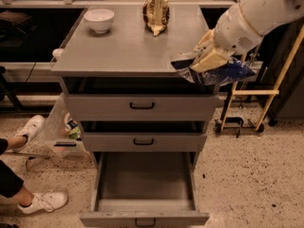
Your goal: Place blue chip bag into bottom drawer
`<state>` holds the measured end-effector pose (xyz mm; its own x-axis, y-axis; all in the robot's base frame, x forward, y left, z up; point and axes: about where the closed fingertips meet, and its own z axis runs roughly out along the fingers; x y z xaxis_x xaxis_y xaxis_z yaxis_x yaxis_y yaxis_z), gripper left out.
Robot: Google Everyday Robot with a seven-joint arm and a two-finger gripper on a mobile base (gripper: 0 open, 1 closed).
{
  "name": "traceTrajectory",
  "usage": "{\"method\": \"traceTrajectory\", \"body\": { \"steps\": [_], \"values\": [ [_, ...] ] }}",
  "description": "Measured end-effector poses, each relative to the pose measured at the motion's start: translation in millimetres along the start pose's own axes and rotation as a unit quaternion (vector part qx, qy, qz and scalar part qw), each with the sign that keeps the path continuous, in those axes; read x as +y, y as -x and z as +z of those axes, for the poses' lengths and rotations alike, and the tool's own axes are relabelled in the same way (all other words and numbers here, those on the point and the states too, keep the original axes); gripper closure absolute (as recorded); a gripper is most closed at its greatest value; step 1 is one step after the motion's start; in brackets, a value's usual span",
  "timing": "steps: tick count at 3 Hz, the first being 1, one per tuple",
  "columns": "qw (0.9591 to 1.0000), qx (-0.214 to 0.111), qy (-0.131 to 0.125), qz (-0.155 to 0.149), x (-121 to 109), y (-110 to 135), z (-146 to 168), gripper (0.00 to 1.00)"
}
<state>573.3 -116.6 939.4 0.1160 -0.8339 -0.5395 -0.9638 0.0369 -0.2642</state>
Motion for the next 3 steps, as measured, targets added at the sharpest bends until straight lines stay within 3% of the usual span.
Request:
{"method": "traceTrajectory", "body": {
  "steps": [1,2,3],
  "values": [
    [0.9974,0.046,-0.053,0.017,16.1,-24.6,11.5,1.00],
    [0.9867,0.116,-0.099,0.056,27.5,-77.4,43.0,1.00],
    [0.9805,0.146,-0.115,0.064,32.0,-102.9,65.4,1.00]
  ]
}}
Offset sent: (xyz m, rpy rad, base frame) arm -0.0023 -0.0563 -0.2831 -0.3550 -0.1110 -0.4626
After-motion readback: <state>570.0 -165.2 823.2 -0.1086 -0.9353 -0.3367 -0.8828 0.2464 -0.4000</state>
